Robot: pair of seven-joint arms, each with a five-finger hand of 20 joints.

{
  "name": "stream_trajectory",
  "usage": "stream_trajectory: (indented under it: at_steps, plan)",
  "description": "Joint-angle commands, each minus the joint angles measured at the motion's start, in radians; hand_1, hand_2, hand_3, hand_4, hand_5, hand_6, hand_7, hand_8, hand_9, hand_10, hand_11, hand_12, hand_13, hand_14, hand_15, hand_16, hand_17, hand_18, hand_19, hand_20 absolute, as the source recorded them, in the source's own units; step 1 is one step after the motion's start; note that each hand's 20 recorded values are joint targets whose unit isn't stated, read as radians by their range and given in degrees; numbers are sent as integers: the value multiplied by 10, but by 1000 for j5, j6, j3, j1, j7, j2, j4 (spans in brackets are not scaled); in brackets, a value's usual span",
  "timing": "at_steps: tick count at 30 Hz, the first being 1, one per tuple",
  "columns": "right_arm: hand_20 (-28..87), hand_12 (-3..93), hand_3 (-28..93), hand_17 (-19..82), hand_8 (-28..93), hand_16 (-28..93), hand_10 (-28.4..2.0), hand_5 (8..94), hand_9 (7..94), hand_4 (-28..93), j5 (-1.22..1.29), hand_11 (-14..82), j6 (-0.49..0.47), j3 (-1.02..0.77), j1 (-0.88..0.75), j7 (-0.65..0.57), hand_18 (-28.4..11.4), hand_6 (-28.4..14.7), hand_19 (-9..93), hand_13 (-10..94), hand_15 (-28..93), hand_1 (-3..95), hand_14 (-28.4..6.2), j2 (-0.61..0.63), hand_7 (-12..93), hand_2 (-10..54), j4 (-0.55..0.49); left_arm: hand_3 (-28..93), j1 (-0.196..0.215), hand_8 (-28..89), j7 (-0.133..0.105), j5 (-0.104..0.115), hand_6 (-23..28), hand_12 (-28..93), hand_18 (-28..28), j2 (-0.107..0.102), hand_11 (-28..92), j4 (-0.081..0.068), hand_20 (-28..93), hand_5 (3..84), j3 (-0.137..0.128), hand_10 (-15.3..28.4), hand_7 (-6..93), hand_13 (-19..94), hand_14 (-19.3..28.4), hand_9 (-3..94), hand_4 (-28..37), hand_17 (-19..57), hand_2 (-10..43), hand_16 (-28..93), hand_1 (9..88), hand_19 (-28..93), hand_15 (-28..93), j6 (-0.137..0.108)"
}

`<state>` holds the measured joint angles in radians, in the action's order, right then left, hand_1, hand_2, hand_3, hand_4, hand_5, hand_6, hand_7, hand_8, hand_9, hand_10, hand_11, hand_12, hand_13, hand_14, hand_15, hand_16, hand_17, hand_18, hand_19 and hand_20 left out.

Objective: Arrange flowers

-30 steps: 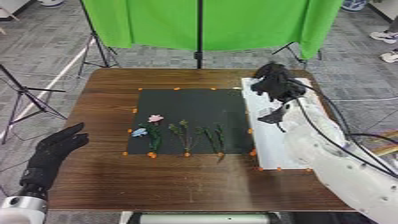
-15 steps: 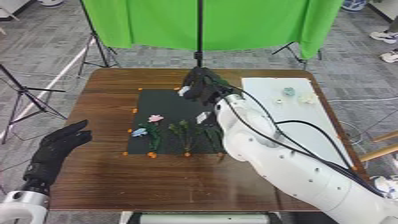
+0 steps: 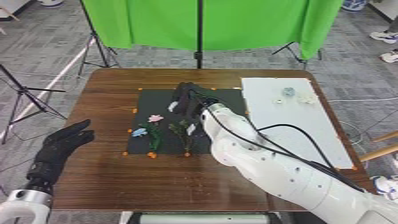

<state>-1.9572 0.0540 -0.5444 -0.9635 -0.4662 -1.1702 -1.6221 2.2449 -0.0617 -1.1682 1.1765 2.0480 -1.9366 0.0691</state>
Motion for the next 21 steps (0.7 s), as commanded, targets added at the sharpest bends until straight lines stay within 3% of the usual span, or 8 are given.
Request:
stream_trajectory:
  at_steps: [1, 7, 17, 21]
  plan:
    - [588, 351, 561, 624, 62, 385, -93, 757, 901, -150, -11, 195, -50, -9, 0, 11, -150, 10, 932, 932, 567, 535, -2, -10, 213, -95, 3, 652, 12, -58, 5, -5, 64, 105, 127, 11, 177, -4, 187, 421, -2, 143, 88, 361, 184, 432, -111, 86, 67, 2, 331, 107, 151, 16]
    - [578, 272, 564, 622, 63, 388, -101, 742, 880, -159, -12, 251, -59, -6, -3, 13, -149, 6, 932, 929, 559, 497, -4, -11, 205, -95, 7, 651, 11, -58, 6, -4, 63, 105, 128, 11, 176, -4, 187, 420, -2, 142, 88, 360, 184, 431, -110, 84, 63, 2, 331, 107, 150, 16]
    - [572, 254, 598, 613, 49, 390, -105, 715, 857, -158, -29, 262, -113, -4, -2, 14, -153, 8, 932, 919, 557, 462, -6, -13, 201, -95, 8, 650, 6, -57, 4, -4, 63, 106, 127, 9, 175, -7, 185, 420, -1, 143, 87, 360, 184, 431, -108, 83, 61, 3, 330, 104, 149, 18]
    - [566, 249, 646, 605, -22, 388, -104, 693, 845, -174, -29, 270, -117, -5, -3, 17, -154, 11, 932, 915, 559, 426, -9, -11, 195, -95, 9, 649, 8, -57, 3, -4, 63, 106, 127, 10, 174, -7, 185, 419, -2, 143, 87, 360, 183, 431, -108, 83, 60, 3, 331, 104, 147, 18]
